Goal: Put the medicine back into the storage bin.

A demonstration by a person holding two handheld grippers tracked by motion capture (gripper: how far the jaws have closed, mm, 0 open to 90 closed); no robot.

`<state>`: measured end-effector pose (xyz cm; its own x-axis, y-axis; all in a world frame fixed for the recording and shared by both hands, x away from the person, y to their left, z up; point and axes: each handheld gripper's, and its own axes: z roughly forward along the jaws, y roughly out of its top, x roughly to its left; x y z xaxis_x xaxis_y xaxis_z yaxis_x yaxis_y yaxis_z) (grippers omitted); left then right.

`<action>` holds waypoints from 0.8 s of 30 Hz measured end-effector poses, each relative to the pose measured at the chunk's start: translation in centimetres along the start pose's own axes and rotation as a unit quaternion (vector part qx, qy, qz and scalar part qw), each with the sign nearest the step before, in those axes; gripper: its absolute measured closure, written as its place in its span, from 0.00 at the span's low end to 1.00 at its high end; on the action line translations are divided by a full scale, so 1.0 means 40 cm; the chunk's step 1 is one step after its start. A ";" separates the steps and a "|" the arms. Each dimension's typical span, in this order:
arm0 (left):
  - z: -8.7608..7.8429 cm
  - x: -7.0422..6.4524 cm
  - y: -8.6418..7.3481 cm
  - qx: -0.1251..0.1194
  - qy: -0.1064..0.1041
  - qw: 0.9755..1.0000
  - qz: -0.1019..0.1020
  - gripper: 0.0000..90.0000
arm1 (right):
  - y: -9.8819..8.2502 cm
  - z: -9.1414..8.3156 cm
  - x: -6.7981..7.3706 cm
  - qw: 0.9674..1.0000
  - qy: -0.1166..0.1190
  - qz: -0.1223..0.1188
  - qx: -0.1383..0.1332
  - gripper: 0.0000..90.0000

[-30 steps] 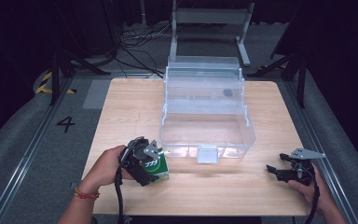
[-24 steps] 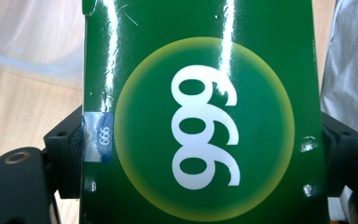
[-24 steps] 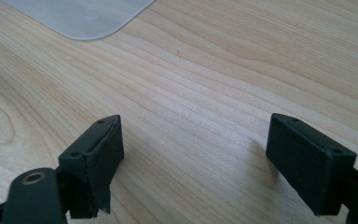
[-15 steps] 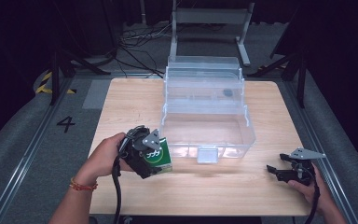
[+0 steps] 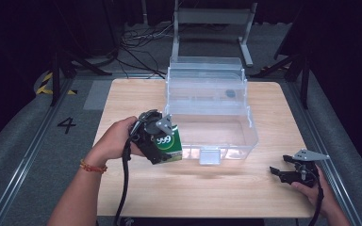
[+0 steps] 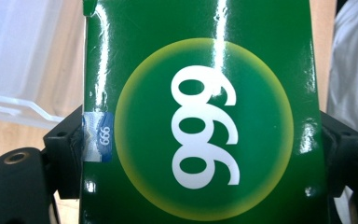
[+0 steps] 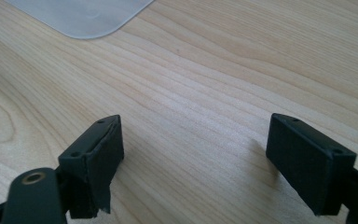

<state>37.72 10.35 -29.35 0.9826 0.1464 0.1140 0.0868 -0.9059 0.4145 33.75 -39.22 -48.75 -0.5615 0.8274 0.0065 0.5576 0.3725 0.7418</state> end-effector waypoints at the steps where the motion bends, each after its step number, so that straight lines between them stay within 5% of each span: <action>1: 0.000 0.006 0.008 -0.002 -0.001 1.000 0.003 0.18 | 0.000 0.000 0.000 1.000 0.000 0.001 0.000 0.21; 12: 0.007 0.079 0.070 -0.003 0.003 0.999 0.042 0.18 | -0.001 -0.001 -0.001 1.000 0.001 0.000 0.000 0.21; 24: 0.059 0.151 0.083 -0.009 -0.012 0.998 0.054 0.18 | -0.001 -0.001 -0.001 1.000 0.001 0.000 0.000 0.21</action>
<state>44.34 7.30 -29.43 0.9896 0.0393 0.1380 -0.0221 -0.9085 0.4173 33.72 -39.28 -48.75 -0.5625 0.8267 0.0074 0.5574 0.3726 0.7420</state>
